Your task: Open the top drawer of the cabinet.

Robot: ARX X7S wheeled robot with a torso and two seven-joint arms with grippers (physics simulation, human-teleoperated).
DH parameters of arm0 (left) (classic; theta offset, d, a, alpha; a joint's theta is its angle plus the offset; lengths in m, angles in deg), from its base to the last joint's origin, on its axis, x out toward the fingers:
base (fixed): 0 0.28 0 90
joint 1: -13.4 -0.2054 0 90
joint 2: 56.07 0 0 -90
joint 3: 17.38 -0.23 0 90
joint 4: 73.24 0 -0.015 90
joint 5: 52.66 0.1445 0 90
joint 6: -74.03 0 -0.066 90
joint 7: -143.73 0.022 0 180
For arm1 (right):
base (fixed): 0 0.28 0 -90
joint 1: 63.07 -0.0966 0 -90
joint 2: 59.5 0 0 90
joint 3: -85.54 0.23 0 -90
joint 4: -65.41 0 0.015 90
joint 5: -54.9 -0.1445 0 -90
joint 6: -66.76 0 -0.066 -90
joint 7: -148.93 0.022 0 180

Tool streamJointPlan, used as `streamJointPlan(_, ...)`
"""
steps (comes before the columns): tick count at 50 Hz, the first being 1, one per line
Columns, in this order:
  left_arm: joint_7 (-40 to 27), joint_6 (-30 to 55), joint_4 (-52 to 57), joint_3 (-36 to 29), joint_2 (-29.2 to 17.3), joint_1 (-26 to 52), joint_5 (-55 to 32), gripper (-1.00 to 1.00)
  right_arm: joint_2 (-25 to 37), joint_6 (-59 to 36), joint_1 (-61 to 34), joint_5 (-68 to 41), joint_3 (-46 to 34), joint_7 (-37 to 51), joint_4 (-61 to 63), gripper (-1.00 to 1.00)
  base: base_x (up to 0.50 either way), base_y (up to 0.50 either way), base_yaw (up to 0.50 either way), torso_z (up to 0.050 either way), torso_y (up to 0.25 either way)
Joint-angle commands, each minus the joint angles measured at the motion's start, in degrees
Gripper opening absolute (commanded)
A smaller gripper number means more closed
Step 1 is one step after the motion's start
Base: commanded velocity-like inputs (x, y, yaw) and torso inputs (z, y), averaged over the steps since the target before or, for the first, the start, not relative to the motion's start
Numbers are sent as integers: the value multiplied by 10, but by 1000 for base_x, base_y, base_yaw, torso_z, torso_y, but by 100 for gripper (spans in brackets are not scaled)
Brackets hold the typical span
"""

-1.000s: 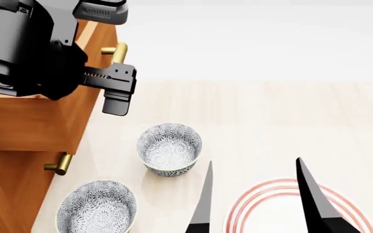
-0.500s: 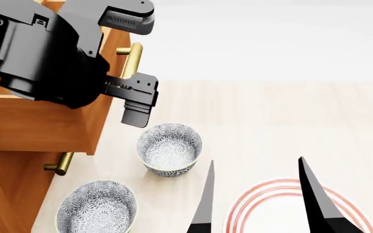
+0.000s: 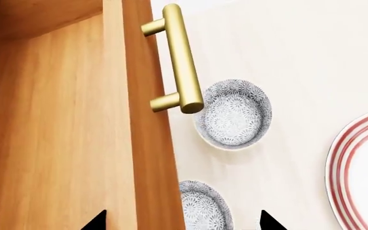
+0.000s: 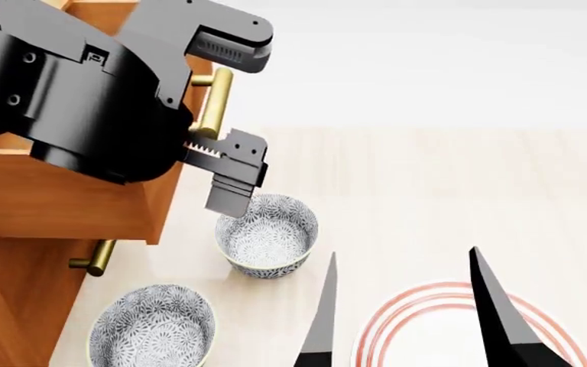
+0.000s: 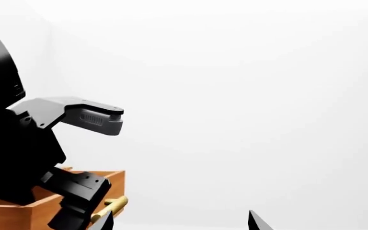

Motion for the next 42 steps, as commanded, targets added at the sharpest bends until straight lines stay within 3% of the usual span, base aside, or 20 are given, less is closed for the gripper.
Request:
streamJointPlan(1, 5, -27, 43, -10, 9, -24, -151, 100, 2, 2, -1, -1, -1, 1, -1, 100, 0, 0, 0, 0, 0)
streamJointPlan(42, -38, -149, 194, -119, 0, -16, -340, 100, 8, 5, -1, -6, -1, 8, 2, 100, -3, 0, 0, 0, 0)
